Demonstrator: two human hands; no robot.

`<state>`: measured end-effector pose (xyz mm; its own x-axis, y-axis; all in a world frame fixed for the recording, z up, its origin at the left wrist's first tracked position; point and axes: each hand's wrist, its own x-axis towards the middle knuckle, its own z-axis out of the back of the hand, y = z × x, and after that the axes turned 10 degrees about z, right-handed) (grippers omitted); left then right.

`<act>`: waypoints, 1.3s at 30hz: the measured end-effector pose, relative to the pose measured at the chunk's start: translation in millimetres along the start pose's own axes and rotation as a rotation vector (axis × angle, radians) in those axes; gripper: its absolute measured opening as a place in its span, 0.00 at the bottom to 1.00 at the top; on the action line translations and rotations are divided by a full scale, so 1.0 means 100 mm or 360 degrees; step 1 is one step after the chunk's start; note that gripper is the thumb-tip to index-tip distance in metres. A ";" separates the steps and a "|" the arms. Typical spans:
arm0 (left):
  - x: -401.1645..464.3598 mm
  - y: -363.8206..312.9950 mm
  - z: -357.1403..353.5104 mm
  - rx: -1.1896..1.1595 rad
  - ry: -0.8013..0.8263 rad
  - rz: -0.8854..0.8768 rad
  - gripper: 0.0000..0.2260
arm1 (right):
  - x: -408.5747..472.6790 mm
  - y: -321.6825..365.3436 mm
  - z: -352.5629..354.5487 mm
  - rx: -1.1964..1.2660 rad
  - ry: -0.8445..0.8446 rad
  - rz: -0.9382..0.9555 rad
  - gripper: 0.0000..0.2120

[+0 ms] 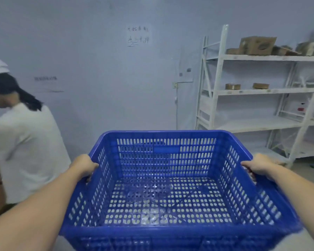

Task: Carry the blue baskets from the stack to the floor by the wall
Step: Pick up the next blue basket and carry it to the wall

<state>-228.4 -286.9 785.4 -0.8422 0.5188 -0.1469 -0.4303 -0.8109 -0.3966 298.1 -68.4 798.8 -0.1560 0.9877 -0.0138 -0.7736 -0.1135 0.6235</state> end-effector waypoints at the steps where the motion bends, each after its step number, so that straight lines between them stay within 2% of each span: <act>1: 0.15 0.01 0.00 0.0006 0.0012 0.0017 0.21 | 0.19 0.07 -0.09 0.0014 0.0024 0.0016 0.19; 10: 1.48 -0.32 -0.03 -0.0056 -0.0032 0.0112 0.27 | 1.61 0.69 -0.73 -0.0053 0.0031 0.0081 0.18; 13: 1.91 -0.54 -0.09 -0.0058 -0.0033 0.0128 0.22 | 2.09 0.83 -0.84 -0.0087 0.0047 0.0098 0.20; 16: 2.33 -0.80 -0.15 0.0077 -0.0033 0.0137 0.10 | 2.64 0.93 -0.97 -0.0110 0.0108 0.0124 0.23; 19: 2.72 -1.08 -0.26 0.0170 -0.0023 0.0141 0.06 | 3.22 1.00 -1.10 -0.0124 0.0128 0.0117 0.21; 24: 3.37 -1.57 -0.37 0.0174 -0.0061 0.0150 0.07 | 4.17 1.21 -1.30 -0.0087 0.0174 0.0176 0.22; 28: 3.88 -1.90 -0.42 0.0057 -0.0135 0.0225 0.16 | 4.88 1.44 -1.44 -0.0097 0.0209 0.0234 0.24; 31: 4.32 -2.05 -0.51 0.0223 -0.0059 0.0224 0.09 | 5.39 1.61 -1.59 -0.0126 0.0242 0.0234 0.24; 39: 5.82 -2.53 -0.78 0.0192 0.0030 0.0314 0.09 | 6.70 2.00 -2.21 -0.0148 0.0274 0.0207 0.23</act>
<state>-584.6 241.6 729.4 -0.9080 0.3513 -0.2284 -0.2948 -0.9229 -0.2477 -96.5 546.5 741.3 -0.3543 0.9320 -0.0764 -0.7922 -0.2557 0.5542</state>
